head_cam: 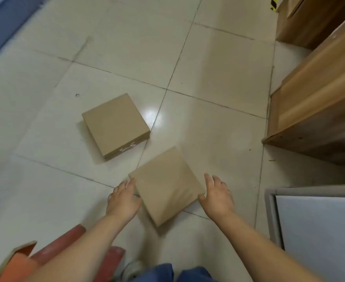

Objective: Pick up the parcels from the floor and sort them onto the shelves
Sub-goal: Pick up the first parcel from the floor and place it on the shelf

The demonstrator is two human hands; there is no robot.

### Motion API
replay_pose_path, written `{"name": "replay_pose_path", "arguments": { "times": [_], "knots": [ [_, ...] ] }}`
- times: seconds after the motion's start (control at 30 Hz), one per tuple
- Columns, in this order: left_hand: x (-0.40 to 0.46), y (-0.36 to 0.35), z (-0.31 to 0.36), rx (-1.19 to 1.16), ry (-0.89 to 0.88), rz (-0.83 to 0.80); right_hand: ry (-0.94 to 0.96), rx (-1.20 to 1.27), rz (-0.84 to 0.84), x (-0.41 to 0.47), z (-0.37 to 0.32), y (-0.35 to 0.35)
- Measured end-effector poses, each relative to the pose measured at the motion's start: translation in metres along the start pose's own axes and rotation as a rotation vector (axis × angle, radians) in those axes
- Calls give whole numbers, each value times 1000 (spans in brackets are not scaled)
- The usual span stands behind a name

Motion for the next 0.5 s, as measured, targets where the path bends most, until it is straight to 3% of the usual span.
{"name": "replay_pose_path", "arguments": {
  "times": [0.17, 0.5],
  "knots": [
    [48, -74, -22, -105, 137, -81, -25, 105, -112, 53, 10, -69],
    [88, -146, -48, -761, 316, -137, -85, 460, -238, 112, 13, -120]
  ]
}}
Point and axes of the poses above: each hand's wrist, its own x-axis towards the middle knuckle, its own y-axis out of the back of the hand, z = x × y, the point moved 7 cm from there along x, towards the middle knuckle, and after that the axes turned 5 degrees about z, right-handed, at the moved point
